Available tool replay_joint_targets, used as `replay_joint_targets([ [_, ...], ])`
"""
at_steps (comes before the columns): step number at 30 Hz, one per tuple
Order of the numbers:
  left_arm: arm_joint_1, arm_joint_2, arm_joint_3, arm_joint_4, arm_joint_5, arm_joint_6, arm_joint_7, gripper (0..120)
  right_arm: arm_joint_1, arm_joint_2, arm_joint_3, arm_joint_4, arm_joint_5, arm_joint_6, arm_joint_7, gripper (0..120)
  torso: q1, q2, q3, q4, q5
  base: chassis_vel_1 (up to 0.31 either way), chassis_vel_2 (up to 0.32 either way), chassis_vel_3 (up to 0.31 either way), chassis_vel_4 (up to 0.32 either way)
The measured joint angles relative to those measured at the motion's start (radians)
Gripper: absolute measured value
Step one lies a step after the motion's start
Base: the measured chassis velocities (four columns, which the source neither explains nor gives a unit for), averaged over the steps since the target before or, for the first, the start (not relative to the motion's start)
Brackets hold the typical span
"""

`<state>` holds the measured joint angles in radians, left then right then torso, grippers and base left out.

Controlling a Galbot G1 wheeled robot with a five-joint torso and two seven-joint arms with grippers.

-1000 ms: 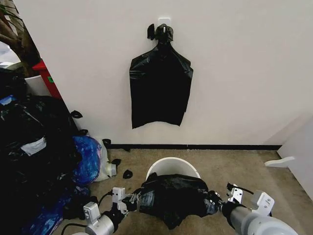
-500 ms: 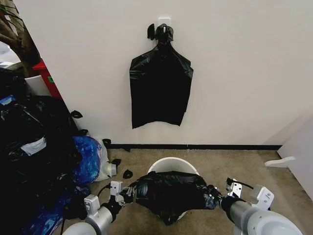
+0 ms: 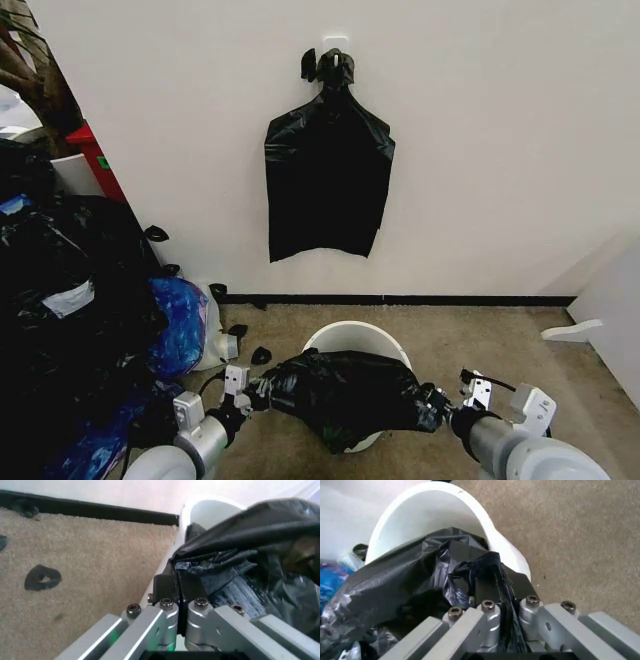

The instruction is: Place the garbage bag over the trash bin.

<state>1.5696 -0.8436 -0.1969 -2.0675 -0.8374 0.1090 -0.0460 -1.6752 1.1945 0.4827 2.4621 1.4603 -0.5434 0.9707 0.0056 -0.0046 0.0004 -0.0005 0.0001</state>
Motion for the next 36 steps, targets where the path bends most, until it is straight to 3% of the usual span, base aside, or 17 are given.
replay_joint_targets([
  [10, -0.040, -0.006, 0.022, 0.038, 0.057, -0.020, 0.002, 0, -0.003, 0.008, 0.004, -0.052, -0.048, 0.006, -0.044, 0, 0.000, 0.000, 0.000, -0.0001, 0.0001, 0.000, 0.000, 0.000, 0.000],
  [24, -0.149, -0.022, 0.122, 0.120, 0.090, -0.055, 0.006, 0, -0.010, 0.027, 0.018, -0.169, -0.204, 0.042, -0.278, 0, 0.000, 0.000, 0.000, -0.0001, 0.0001, 0.000, 0.000, 0.000, 0.000],
  [36, -0.153, -0.022, 0.130, 0.150, 0.122, -0.081, 0.022, 0, -0.053, 0.049, 0.027, -0.231, -0.304, 0.092, -0.432, 0, 0.000, 0.000, 0.000, -0.0001, 0.0001, 0.000, 0.000, 0.000, 0.000],
])
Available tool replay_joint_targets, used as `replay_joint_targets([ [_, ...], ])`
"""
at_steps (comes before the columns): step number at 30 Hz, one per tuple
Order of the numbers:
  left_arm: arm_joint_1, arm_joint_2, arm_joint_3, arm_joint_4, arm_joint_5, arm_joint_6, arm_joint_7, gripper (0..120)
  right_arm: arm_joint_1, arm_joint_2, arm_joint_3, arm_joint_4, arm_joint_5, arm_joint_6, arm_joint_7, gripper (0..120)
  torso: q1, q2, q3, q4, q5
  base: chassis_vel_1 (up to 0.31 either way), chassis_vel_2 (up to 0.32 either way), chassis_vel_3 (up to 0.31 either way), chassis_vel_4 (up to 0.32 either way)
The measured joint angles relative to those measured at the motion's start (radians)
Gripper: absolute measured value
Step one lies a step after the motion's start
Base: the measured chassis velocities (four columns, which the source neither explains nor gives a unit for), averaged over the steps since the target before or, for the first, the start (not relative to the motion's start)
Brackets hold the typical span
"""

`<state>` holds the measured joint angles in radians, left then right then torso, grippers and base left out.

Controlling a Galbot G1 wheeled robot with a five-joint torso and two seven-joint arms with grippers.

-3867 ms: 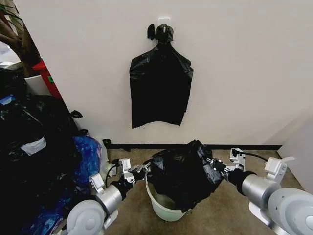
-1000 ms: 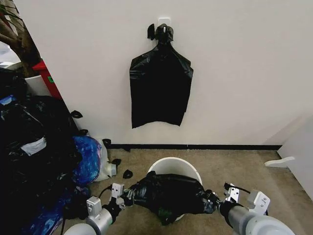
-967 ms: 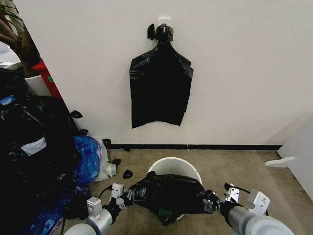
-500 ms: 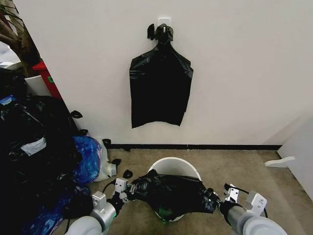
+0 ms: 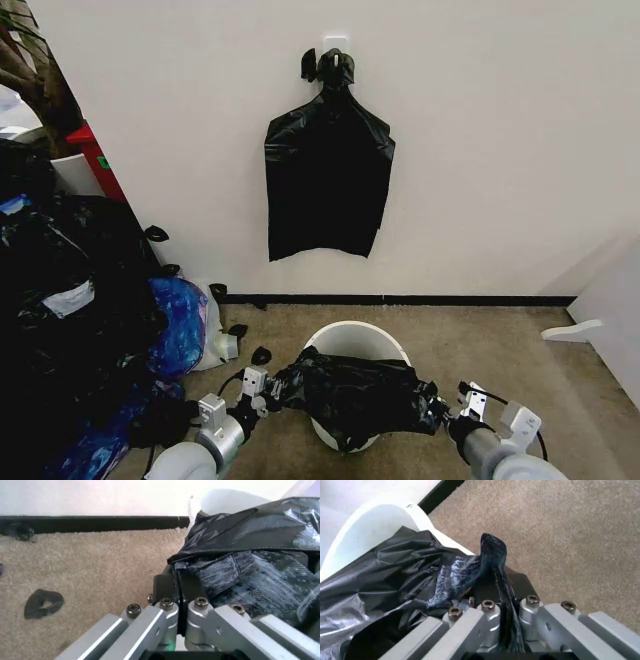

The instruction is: Place the garbage bag over the trash bin.

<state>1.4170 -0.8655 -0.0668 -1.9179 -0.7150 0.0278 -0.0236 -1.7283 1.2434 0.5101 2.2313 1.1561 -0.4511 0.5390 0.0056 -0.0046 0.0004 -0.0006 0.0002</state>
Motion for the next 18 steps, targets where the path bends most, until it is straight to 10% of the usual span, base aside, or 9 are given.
replay_joint_targets([
  [18, -0.013, -0.010, 0.021, 0.075, 0.071, -0.033, 0.025, 0, -0.009, 0.019, 0.002, -0.093, -0.065, 0.087, -0.160, 0, 0.000, 0.000, 0.000, 0.0000, -0.0001, 0.000, 0.000, 0.000, 0.000],
])
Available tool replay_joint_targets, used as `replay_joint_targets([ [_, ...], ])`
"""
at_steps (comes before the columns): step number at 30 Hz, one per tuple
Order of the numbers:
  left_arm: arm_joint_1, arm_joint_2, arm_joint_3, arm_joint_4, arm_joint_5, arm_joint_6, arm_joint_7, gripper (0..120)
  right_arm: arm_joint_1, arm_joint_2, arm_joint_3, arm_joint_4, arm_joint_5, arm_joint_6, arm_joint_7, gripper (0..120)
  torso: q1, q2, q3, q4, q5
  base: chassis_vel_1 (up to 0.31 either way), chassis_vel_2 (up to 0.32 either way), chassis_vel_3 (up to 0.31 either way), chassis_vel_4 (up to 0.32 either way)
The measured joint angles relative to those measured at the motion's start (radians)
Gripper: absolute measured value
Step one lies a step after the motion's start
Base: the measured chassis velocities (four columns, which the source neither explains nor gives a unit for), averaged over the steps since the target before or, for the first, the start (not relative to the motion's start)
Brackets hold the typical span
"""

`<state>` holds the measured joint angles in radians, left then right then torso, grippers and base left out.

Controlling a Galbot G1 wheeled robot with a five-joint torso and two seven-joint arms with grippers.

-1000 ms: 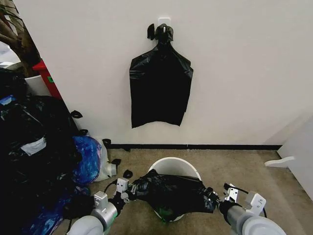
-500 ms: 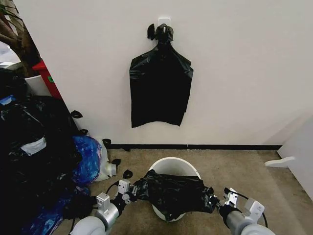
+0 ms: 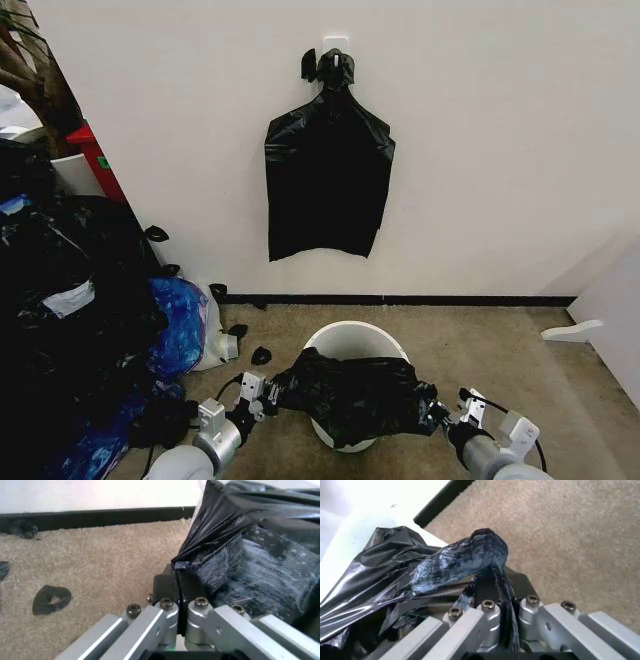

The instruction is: Place the garbage bag over the trash bin.

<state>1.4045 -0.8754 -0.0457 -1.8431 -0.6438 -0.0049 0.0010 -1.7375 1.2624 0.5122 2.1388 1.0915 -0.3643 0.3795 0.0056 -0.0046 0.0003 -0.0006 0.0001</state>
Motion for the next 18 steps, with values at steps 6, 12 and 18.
replay_joint_targets([
  [6, 0.003, -0.001, 0.008, 0.005, 0.018, -0.010, 0.000, 0, -0.020, 0.019, -0.010, -0.012, -0.037, 0.040, -0.053, 0, 0.000, 0.000, 0.000, 0.0000, 0.0000, 0.000, 0.000, 0.000, 0.000],
  [12, 0.014, 0.014, -0.005, -0.055, 0.014, -0.005, -0.003, 0, -0.031, 0.021, -0.010, 0.062, 0.005, 0.029, 0.050, 0, 0.000, 0.000, 0.000, 0.0000, 0.0001, 0.000, 0.000, 0.000, 0.000],
  [18, 0.022, 0.041, -0.019, -0.124, -0.010, 0.020, -0.016, 0, -0.040, 0.015, -0.005, 0.161, 0.066, -0.013, 0.170, 0, 0.000, 0.000, 0.000, 0.0000, 0.0000, 0.000, 0.000, 0.000, 0.000],
])
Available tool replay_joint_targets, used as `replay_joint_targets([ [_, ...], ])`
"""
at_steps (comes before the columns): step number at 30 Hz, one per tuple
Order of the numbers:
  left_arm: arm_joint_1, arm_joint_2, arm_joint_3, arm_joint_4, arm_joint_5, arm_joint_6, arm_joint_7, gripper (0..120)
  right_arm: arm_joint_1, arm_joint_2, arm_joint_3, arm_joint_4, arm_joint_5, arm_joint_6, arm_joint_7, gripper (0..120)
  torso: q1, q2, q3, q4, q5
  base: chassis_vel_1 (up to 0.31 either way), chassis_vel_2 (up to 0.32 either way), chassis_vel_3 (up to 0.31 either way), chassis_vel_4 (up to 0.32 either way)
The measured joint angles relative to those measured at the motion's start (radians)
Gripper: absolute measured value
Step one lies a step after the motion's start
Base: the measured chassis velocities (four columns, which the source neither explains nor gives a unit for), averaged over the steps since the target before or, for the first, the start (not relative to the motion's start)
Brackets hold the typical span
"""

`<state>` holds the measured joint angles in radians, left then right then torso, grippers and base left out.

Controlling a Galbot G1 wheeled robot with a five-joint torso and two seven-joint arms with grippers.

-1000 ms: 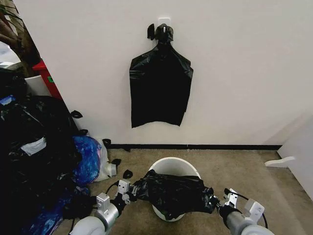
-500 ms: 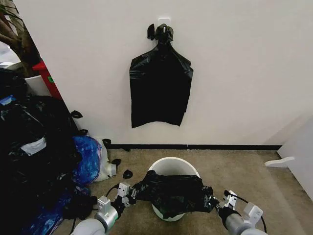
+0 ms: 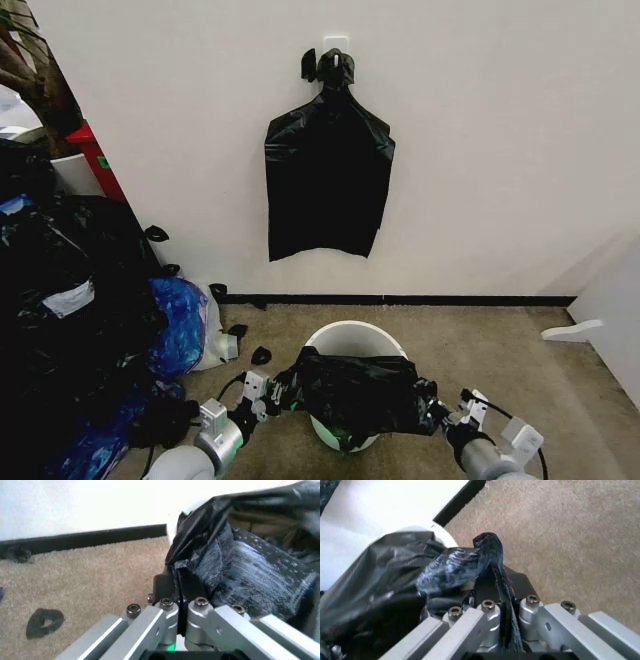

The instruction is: Place the garbage bag over the trash bin.

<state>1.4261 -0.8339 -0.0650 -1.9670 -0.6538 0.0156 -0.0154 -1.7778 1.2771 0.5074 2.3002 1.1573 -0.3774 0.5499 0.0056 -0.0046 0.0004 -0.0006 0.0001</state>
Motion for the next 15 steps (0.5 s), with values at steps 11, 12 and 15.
replay_joint_targets([
  [11, 0.052, 0.032, -0.020, -0.021, 0.017, 0.016, -0.010, 0, -0.008, 0.009, -0.003, 0.004, 0.043, -0.040, 0.126, 0, 0.000, 0.000, 0.000, 0.0000, 0.0001, 0.000, 0.000, 0.000, 0.000],
  [12, 0.052, 0.032, -0.020, -0.021, 0.017, 0.016, -0.010, 0, -0.008, 0.009, -0.003, 0.004, 0.043, -0.040, 0.126, 0, 0.000, 0.000, 0.000, 0.0000, 0.0001, 0.000, 0.000, 0.000, 0.000],
  [15, 0.056, 0.029, -0.014, -0.008, 0.024, 0.016, -0.008, 0, -0.011, 0.018, -0.001, -0.027, 0.035, -0.038, 0.101, 0, 0.000, 0.000, 0.000, 0.0001, 0.0001, 0.000, 0.000, 0.000, 0.000],
])
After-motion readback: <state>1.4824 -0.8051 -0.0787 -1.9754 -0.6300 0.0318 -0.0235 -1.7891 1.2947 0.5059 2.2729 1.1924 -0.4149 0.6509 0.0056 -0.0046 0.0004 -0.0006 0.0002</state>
